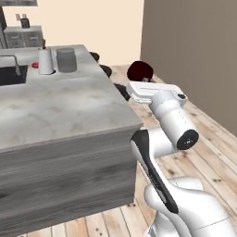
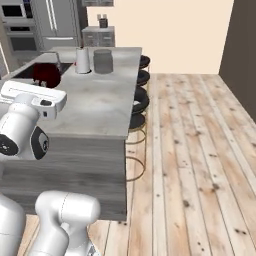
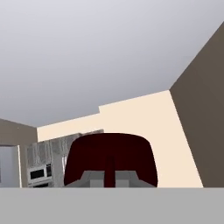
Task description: Open the cabinet directly in front. Then move the wine and the mug to the dining counter with the jar on it.
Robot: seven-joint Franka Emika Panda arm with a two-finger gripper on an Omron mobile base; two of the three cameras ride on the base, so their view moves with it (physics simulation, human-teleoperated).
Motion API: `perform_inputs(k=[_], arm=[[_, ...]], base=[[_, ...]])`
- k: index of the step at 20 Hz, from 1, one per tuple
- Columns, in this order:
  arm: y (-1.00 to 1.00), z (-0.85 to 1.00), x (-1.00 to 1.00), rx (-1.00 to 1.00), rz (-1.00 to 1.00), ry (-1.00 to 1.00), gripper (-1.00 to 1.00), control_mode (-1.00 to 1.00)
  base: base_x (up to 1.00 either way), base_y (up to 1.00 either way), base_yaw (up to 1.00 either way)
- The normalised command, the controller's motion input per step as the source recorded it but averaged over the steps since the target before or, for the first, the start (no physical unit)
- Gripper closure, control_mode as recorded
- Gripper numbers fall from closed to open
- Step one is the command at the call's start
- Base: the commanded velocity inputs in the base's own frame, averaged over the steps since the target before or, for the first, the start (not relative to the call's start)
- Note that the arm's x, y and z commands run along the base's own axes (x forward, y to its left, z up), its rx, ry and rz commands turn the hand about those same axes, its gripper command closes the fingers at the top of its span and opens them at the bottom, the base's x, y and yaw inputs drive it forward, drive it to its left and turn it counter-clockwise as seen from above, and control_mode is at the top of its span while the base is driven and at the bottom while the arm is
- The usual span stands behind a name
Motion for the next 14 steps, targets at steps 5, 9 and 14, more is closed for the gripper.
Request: perform_inputs(k=[5,9,14], arm=[[0.00,0.00,0.00,0.00,0.00,0.00,1.00,1.00],[0.00,0.00,0.00,0.00,0.00,0.00,1.00,1.00],[0.00,0.00,0.00,0.00,0.00,0.00,1.00,1.00]], base=[[0.00,-1.00,0.03],[0.00,-1.00,0.03],[0.00,-1.00,0.02]])
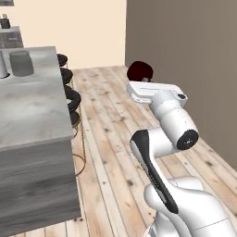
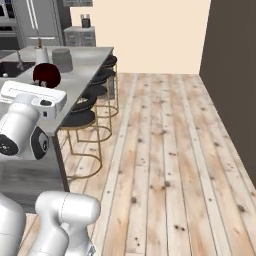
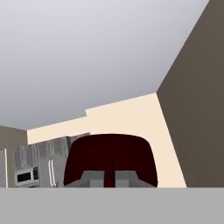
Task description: Open the cabinet directly in front. Then move the wine and the mug to the dining counter with the jar on it.
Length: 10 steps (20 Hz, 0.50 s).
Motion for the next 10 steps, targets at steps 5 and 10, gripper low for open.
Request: perform_inputs(k=[5,10], arm=[[0.00,0.00,0.00,0.00,0.00,0.00,1.00,1.00],[0.00,0.00,0.00,0.00,0.00,0.00,1.00,1.00]], base=[[0.12,-1.00,0.01],[0.61,-1.00,0.00]])
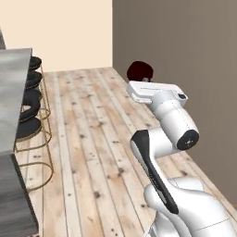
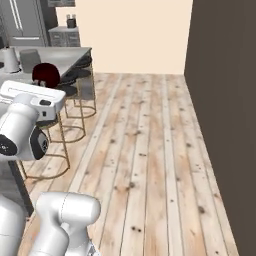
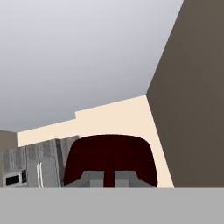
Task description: Open the cabinet directly in front. Then move the wine and the mug to the dining counter with the jar on it.
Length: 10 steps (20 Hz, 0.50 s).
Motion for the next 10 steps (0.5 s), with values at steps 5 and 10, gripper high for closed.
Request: perform_inputs(k=[5,10], arm=[[0.00,0.00,0.00,0.00,0.00,0.00,1.00,1.00],[0.00,0.00,0.00,0.00,0.00,0.00,1.00,1.00]], base=[[1.00,-0.73,0.00],[1.00,-0.24,0.00]])
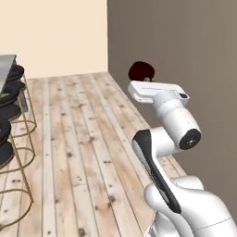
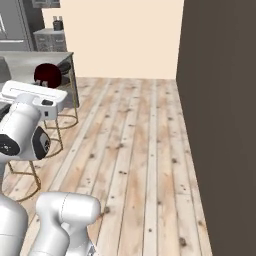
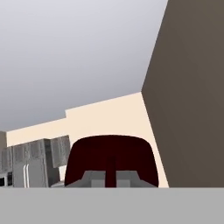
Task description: Open the cabinet directly in front. Then move the wine and the mug to the dining counter with the jar on it.
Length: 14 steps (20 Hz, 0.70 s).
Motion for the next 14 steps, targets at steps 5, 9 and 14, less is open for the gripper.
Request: perform_inputs(k=[5,9,14], arm=[[0.00,0.00,0.00,0.00,0.00,0.00,1.00,1.00],[0.00,0.00,0.00,0.00,0.00,0.00,1.00,1.00],[0.00,0.00,0.00,0.00,0.00,0.00,1.00,1.00]], base=[[1.00,0.00,0.00],[1.00,-0.02,0.00],[1.00,-0.35,0.13]])
